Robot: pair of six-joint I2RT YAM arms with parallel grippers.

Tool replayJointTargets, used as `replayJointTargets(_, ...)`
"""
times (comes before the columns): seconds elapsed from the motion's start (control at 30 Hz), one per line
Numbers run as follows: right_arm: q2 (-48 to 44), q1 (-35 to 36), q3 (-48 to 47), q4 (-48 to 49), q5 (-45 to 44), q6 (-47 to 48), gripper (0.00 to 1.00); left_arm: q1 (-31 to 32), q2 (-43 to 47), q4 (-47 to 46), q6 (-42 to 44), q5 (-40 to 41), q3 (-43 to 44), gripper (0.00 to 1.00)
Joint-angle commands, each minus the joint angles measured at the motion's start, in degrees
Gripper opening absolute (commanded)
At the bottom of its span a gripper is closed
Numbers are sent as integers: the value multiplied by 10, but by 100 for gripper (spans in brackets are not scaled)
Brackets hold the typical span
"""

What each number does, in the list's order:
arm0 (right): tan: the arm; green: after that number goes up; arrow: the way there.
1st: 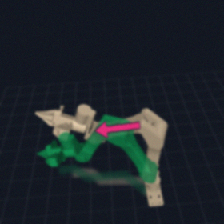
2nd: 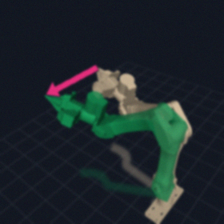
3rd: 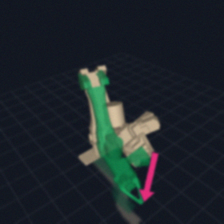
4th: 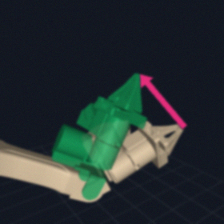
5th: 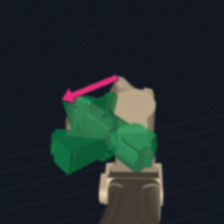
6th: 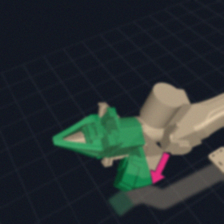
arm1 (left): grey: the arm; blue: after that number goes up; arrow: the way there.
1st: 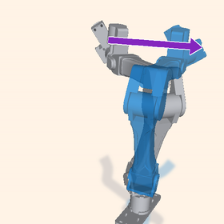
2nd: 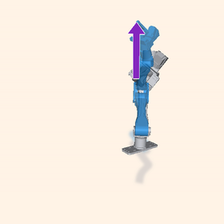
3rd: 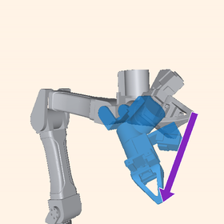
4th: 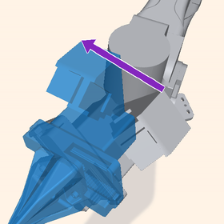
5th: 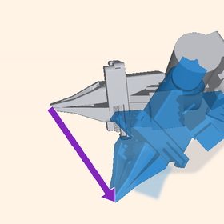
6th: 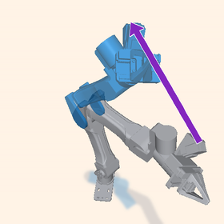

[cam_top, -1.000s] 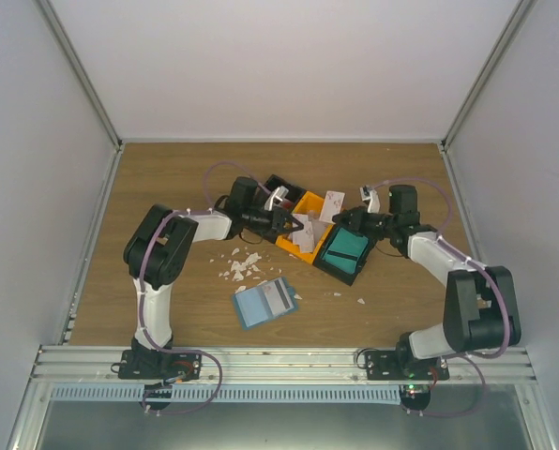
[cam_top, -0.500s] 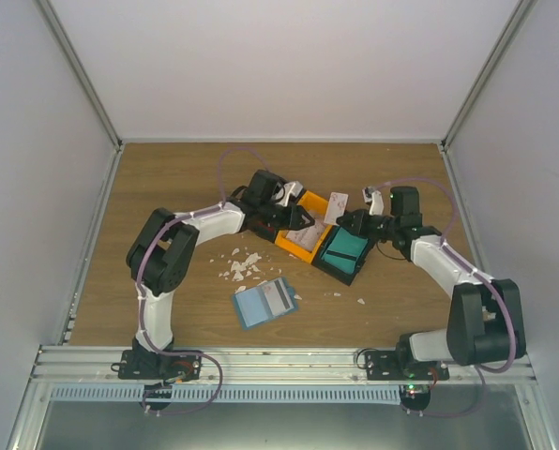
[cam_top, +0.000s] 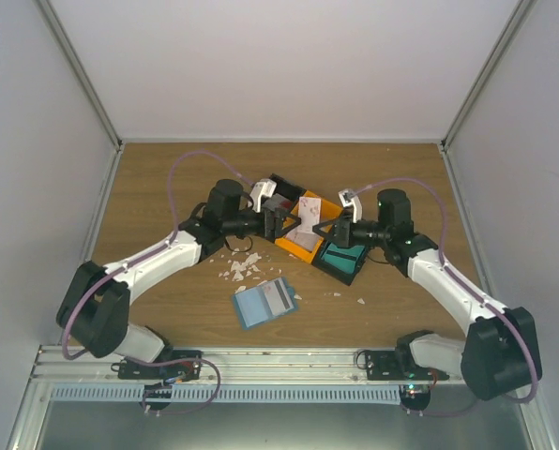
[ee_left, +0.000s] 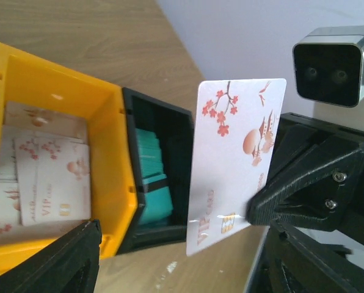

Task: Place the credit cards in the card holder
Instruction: Place the credit card in the storage box, then insert the credit card into the card holder.

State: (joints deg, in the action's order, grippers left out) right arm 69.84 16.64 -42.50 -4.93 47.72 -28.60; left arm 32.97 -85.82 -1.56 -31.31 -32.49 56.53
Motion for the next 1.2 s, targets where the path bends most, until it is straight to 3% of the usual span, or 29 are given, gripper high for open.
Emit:
replayJointTargets(0.0, -41, 37, 12, 78, 89, -17, 0, 2, 62, -108, -45, -31, -68, 75)
replayJointTargets(0.07, -53, 54, 10, 94, 114, -24, 0, 2, 77, -126, -50, -52, -81, 74)
replayJointTargets(0.17, -64, 80, 7, 94, 135, -21, 1, 2, 96, -146, -60, -85, -90, 63)
replayJointTargets(0.4, -76, 102, 15, 93, 143, -28, 0, 2, 130, -194, -87, -152, -117, 16)
replayJointTargets(0.47, -81, 103, 14, 96, 136, -33, 8, 2, 134, -194, -89, -162, -122, 1)
replayJointTargets(0.57, -93, 103, 11, 106, 110, -41, 30, 2, 144, -192, -88, -164, -130, 0)
replayJointTargets(0.63, -96, 104, 14, 131, 102, -57, 32, 2, 153, -193, -91, -165, -135, 0)
replayJointTargets(0.8, -90, 105, 36, 219, 110, -108, 21, 2, 168, -198, -102, -171, -146, 0)
replayJointTargets(0.93, -82, 109, 38, 226, 109, -112, 9, 2, 171, -209, -110, -178, -157, 0)
replayJointTargets(1.17, -69, 118, 41, 240, 108, -115, 7, 2, 169, -210, -114, -177, -170, 2)
